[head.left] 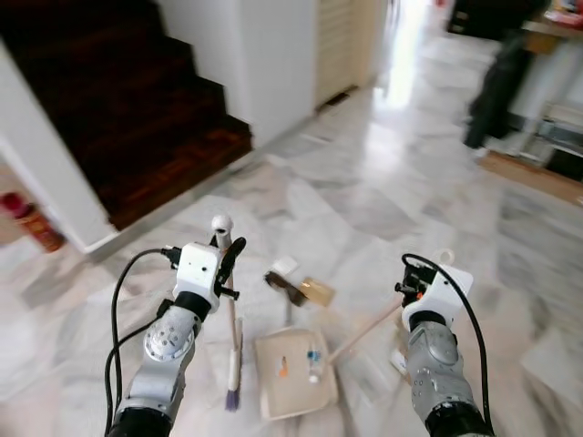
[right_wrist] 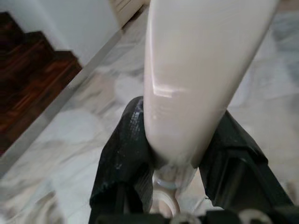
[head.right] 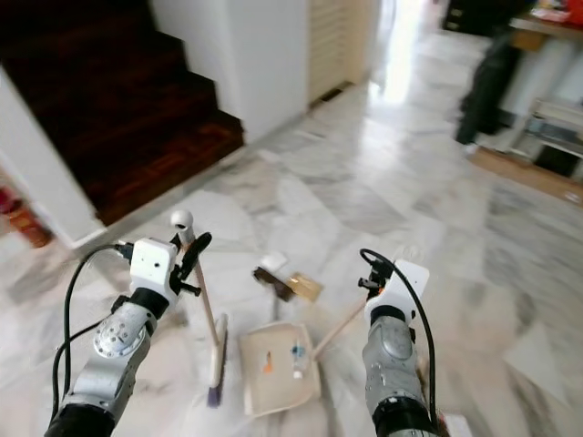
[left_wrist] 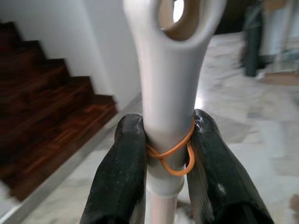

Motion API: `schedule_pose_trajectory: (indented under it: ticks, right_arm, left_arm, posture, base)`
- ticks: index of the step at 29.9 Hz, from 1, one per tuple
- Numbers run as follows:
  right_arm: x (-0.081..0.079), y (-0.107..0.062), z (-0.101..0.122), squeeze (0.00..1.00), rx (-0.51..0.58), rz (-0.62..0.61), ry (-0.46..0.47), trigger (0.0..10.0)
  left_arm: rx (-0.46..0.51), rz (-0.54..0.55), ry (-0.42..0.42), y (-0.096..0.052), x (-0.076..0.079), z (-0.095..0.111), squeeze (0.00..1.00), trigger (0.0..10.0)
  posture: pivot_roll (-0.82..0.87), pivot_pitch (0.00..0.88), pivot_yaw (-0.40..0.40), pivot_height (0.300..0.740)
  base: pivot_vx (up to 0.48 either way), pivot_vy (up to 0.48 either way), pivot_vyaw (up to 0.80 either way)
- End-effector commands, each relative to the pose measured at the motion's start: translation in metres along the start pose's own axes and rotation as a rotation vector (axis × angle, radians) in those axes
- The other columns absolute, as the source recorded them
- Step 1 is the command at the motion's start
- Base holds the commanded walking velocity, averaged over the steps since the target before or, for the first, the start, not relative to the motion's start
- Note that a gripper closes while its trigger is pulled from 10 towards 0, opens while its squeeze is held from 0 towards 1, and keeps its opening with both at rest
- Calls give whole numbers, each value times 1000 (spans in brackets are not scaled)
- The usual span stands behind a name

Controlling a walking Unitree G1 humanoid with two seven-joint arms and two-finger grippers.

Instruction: Sweep floor

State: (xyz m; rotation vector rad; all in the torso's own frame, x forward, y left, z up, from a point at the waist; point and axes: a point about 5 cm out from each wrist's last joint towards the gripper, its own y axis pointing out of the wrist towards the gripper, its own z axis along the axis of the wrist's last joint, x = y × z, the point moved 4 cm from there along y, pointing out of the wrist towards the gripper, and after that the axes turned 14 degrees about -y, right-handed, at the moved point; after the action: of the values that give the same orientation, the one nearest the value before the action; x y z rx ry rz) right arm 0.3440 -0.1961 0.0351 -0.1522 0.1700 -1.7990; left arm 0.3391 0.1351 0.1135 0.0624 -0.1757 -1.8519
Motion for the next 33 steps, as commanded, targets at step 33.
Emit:
schedule_pose_trajectory:
  ticks: [33]
  right_arm:
    - [-3, 7, 17, 0, 42, 10, 60, 10000]
  left_arm:
    - [-5, 42, -8, 0, -7, 2, 0, 10000]
  posture:
    - [44, 0, 15, 740]
  base:
    - [0, 187, 97]
